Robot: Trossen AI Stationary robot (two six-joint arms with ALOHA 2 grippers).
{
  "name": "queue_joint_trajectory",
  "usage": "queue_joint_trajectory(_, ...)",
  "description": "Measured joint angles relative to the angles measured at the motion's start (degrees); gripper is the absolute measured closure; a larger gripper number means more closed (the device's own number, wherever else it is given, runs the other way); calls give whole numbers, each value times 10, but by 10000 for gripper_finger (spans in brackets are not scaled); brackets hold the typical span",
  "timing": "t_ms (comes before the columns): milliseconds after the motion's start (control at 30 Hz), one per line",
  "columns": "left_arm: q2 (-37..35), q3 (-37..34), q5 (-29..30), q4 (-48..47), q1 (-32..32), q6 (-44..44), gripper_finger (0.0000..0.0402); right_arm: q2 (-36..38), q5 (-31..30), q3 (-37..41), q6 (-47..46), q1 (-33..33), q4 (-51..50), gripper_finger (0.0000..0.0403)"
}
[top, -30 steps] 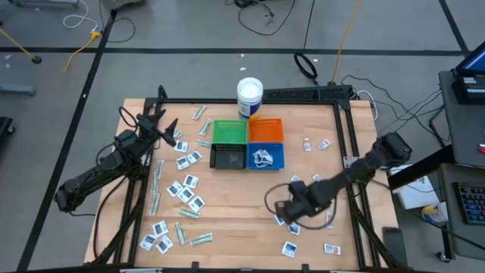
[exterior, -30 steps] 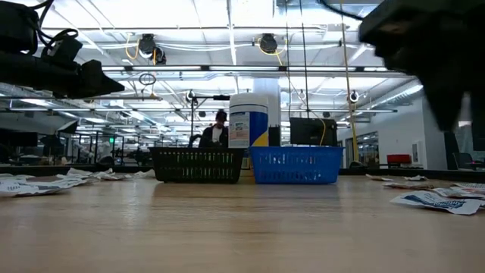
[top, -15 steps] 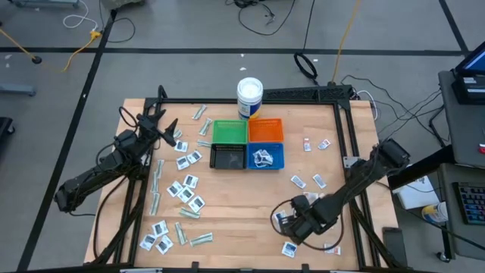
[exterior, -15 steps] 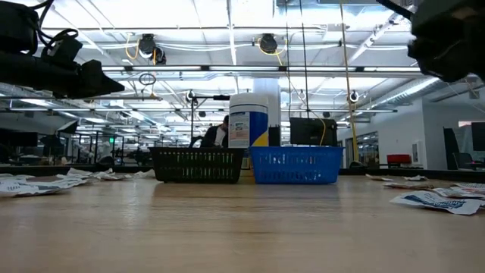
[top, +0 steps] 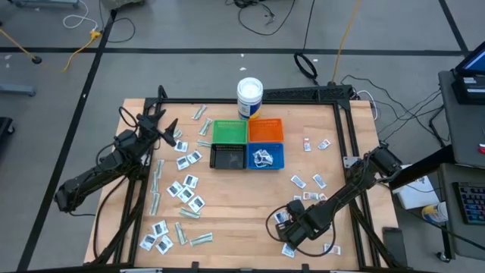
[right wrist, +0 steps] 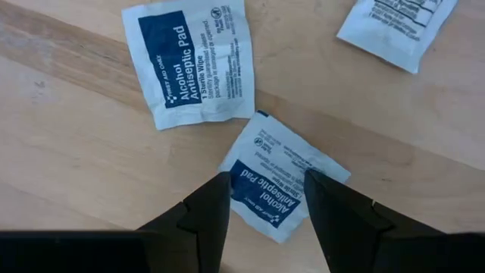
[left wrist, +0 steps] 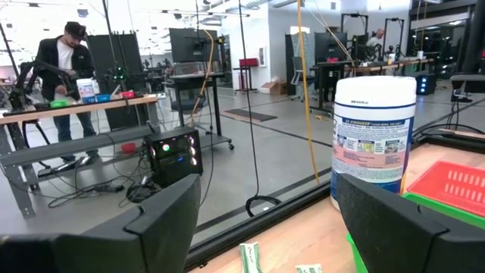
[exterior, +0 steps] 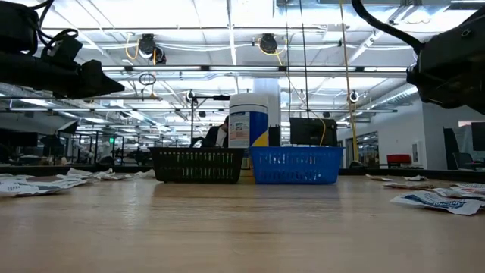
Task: Pick & Place First Aid Supplies
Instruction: Put the blue alcohol pad into the blue basket
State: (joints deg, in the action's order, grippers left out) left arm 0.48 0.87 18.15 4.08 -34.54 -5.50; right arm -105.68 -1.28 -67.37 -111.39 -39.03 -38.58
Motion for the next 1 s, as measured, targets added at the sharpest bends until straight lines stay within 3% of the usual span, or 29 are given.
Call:
queue_joint_trajectory(133, 0, 0, 0, 0, 0, 0, 94, -4, 13, 0, 3, 2, -3, 265)
queue_joint_trajectory(433, 0, 0, 0, 0, 0, 0, 94, -9, 28, 1, 23, 4, 4, 390)
queue_joint_trajectory(700, 0, 0, 0, 0, 0, 0, 94, -2, 26, 2, 28, 7, 4, 400)
queue_joint_trajectory(1000, 0, 0, 0, 0, 0, 0, 94, 86, 12, 3, 49, 37, -71, 402)
